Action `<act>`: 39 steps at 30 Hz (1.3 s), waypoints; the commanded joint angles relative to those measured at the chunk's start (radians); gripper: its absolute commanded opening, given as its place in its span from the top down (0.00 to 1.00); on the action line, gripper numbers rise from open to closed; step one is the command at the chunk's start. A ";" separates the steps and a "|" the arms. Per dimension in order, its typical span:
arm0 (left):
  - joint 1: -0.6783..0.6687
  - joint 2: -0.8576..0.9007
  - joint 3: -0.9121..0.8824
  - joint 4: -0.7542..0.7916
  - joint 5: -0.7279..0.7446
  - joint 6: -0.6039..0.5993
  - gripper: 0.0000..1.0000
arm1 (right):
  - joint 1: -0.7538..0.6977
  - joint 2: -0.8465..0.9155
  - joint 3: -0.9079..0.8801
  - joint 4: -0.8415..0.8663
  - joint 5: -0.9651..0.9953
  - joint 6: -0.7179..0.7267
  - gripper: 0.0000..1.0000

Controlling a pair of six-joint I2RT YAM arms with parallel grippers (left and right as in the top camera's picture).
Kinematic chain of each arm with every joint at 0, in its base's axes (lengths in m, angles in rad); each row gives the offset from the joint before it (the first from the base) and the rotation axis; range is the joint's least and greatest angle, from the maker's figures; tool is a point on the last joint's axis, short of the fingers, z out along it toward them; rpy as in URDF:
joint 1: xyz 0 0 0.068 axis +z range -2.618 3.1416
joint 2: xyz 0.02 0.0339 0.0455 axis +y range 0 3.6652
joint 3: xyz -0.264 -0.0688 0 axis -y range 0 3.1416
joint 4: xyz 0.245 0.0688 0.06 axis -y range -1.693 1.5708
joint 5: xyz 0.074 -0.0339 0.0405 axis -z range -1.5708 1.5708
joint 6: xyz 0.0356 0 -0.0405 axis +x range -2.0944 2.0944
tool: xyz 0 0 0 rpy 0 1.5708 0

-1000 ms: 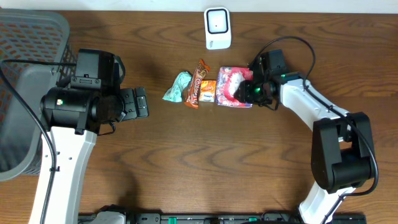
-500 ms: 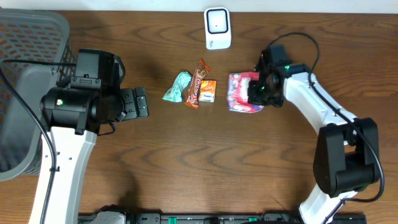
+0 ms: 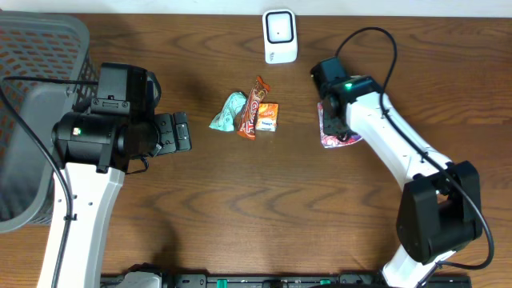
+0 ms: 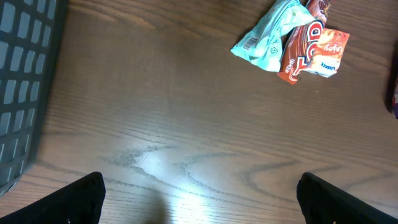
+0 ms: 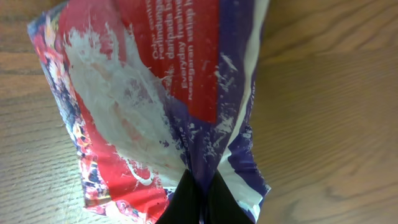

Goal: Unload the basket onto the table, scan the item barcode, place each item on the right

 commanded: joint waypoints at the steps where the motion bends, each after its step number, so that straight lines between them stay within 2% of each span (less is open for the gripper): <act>1: 0.005 0.003 0.005 -0.003 -0.009 -0.006 0.02 | 0.047 -0.019 0.015 -0.002 0.140 0.047 0.99; 9: 0.005 0.003 0.005 -0.003 -0.009 -0.006 0.02 | 0.098 -0.018 -0.024 0.016 0.165 0.104 0.99; 16: 0.005 0.003 0.005 -0.003 -0.009 -0.006 0.02 | 0.145 0.006 -0.097 0.119 0.167 0.125 0.99; 25: 0.005 0.003 0.005 -0.003 -0.009 -0.006 0.02 | 0.266 0.028 -0.100 0.195 0.155 0.124 0.99; 33: 0.005 0.003 0.005 -0.003 -0.009 -0.006 0.02 | 0.333 0.027 -0.048 0.235 0.105 0.123 0.79; 39: 0.005 0.003 0.005 -0.003 -0.009 -0.006 0.02 | 0.314 0.027 0.105 0.133 0.071 0.090 0.77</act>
